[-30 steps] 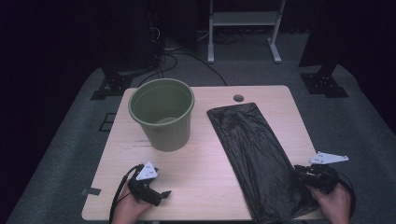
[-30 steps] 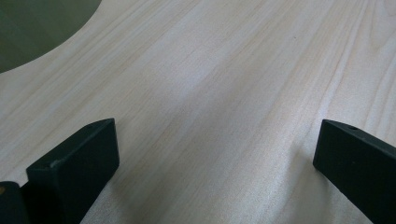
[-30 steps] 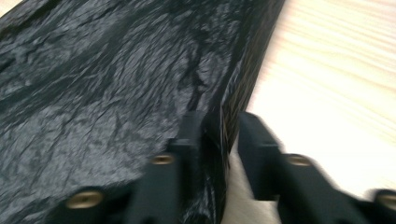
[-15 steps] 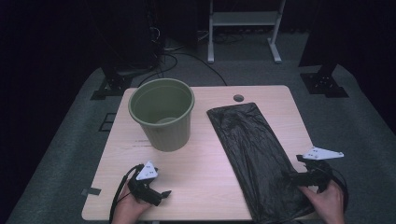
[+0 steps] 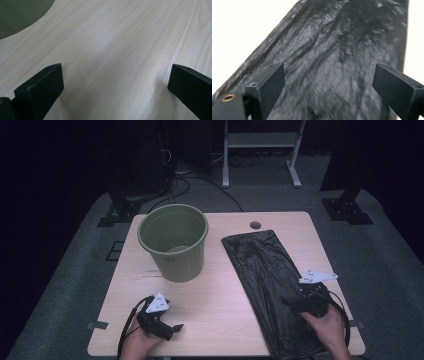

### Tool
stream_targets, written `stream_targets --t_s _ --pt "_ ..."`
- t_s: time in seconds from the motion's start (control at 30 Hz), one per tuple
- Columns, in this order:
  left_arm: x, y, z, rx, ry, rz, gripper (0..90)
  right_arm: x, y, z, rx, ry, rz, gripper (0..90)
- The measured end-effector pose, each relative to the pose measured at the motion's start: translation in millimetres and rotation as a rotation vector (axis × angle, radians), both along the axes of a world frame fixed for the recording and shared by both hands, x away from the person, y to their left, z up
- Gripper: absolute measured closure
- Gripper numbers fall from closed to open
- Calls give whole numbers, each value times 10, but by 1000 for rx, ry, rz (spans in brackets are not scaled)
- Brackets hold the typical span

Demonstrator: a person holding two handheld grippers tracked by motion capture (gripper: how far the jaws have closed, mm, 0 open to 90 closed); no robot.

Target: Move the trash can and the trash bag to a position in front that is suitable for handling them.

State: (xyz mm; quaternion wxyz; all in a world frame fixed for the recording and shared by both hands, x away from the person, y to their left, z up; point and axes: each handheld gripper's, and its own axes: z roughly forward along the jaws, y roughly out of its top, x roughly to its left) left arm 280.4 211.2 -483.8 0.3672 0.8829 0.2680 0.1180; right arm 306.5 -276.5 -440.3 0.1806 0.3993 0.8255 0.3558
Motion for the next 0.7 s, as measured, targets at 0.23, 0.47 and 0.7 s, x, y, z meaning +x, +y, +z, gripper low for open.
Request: stream_targets --t_s 0.23,0.47,0.7 --pt "-4 -3 0 0 0 5 0 196 229 -245 -20 49 11 90" --pt "-11 -4 2 0 -4 19 0 241 307 -366 -35 59 28 90" --pt "1 44 56 -17 -11 29 0 222 370 -409 -34 42 48 90"
